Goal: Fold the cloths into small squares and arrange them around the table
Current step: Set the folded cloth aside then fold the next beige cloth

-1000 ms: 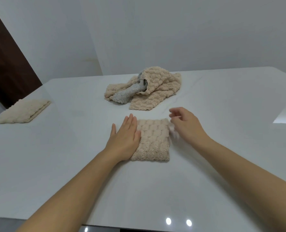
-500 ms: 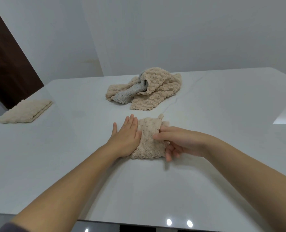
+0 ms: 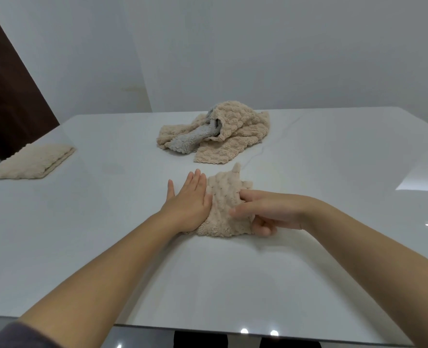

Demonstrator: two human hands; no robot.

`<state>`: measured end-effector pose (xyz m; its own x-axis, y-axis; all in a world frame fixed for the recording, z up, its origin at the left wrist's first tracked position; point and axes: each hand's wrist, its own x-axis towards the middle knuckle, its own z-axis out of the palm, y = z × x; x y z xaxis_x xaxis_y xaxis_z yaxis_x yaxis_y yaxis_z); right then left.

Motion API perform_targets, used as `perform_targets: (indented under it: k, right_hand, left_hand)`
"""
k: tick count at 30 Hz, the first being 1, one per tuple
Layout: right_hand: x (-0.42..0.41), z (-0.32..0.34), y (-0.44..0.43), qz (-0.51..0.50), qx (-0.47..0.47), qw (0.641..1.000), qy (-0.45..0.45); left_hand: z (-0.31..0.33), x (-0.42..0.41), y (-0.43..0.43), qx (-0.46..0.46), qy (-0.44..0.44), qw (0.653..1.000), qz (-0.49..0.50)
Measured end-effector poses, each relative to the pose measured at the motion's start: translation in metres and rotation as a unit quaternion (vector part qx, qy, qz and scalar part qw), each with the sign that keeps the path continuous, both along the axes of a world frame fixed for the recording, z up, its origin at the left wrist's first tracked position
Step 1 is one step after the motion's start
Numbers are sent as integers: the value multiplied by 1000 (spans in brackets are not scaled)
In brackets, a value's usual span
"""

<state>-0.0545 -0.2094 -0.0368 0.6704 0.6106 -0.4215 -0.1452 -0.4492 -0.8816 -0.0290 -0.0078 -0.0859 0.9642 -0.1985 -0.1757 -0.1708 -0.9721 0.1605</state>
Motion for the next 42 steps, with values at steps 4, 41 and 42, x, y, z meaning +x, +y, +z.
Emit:
perform_targets:
  k: [4,41,42]
  right_hand:
    - [0,0,-5,-9,-5,1000,-10]
    - [25,-31,7,-41,-354,843,-402]
    - [26,-30,10,-37,-340,841,-419]
  left_hand:
    - [-1,0,-1,9,-13,1000,5]
    - [11,-21,-13,-56,-82,994,43]
    - [11,-22,-13,-56,-95,994,23]
